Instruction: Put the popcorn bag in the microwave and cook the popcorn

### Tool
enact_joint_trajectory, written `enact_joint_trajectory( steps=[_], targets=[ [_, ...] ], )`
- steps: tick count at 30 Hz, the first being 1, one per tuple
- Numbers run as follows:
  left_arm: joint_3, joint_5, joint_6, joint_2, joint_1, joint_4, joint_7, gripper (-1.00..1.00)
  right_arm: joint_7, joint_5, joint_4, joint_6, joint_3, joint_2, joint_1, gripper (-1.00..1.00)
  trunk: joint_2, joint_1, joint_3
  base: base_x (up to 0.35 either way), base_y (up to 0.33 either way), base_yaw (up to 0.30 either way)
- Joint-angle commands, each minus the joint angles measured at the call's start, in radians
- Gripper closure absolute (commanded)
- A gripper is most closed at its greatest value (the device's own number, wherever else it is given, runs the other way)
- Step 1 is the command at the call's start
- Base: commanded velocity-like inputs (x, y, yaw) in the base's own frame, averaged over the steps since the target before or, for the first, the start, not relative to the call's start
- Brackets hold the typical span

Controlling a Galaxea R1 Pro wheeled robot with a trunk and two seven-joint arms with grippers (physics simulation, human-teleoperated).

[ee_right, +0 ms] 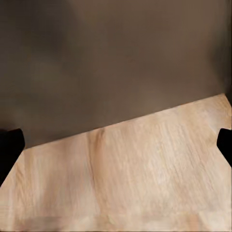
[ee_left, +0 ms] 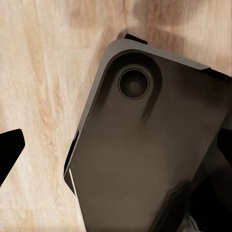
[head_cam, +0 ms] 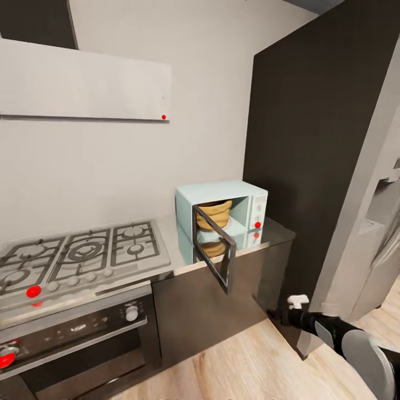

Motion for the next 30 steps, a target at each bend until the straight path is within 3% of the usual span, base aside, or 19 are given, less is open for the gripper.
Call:
enact_joint_trajectory(
  steps=[1, 3, 4, 5, 10, 13, 20, 23, 30],
  targets=[
    [0.006, 0.000, -0.002, 0.000, 0.000, 0.000, 0.001, -1.00, -0.021, 0.006, 0.002, 0.001, -0.014, 0.001, 0.021, -1.00, -0.001, 0.000, -0.001, -0.050, 0.000, 0.000],
    [0.006, 0.000, -0.002, 0.001, 0.000, 0.000, 0.001, -1.00, -0.123, 0.007, 0.003, 0.004, -0.014, 0.007, 0.081, -1.00, -0.001, 0.000, -0.001, -0.019, 0.000, 0.000],
    [0.006, 0.000, -0.002, 0.001, 0.000, 0.000, 0.001, -1.00, -0.227, 0.020, 0.003, 0.005, -0.013, 0.012, 0.138, -1.00, -0.001, 0.000, -0.001, -0.004, 0.000, 0.000],
    [0.006, 0.000, -0.002, 0.000, 0.000, 0.000, 0.001, -1.00, -0.273, 0.035, 0.003, 0.005, -0.013, 0.014, 0.170, -1.00, -0.001, 0.000, -0.001, -0.002, 0.000, 0.000],
    [0.007, 0.000, -0.003, 0.001, 0.000, -0.001, 0.002, -1.00, -0.343, 0.065, 0.005, 0.006, -0.014, 0.016, 0.294, -1.00, -0.001, 0.000, -0.001, 0.000, 0.000, 0.000],
    [0.006, 0.000, -0.003, 0.000, 0.000, -0.001, 0.002, -1.00, -0.436, 0.067, 0.006, 0.006, -0.014, 0.039, 0.367, -1.00, -0.001, 0.000, -0.001, 0.000, 0.000, 0.000],
    [0.006, 0.000, -0.003, -0.001, 0.000, 0.000, 0.002, -1.00, -0.458, 0.066, 0.006, 0.008, -0.014, 0.046, 0.567, -1.00, -0.001, 0.000, -0.001, 0.000, 0.000, 0.000],
    [0.007, 0.000, -0.002, -0.001, 0.001, 0.000, 0.002, -1.00, -0.458, 0.066, 0.007, 0.003, -0.015, 0.050, 0.606, -1.00, -0.001, 0.000, -0.001, 0.000, 0.000, 0.004],
    [0.008, 0.001, -0.001, 0.000, 0.000, 0.001, 0.002, -1.00, -0.458, 0.064, 0.006, -0.004, -0.015, 0.049, 0.616, -1.00, -0.001, 0.000, -0.001, 0.000, 0.000, 0.225]
  ],
)
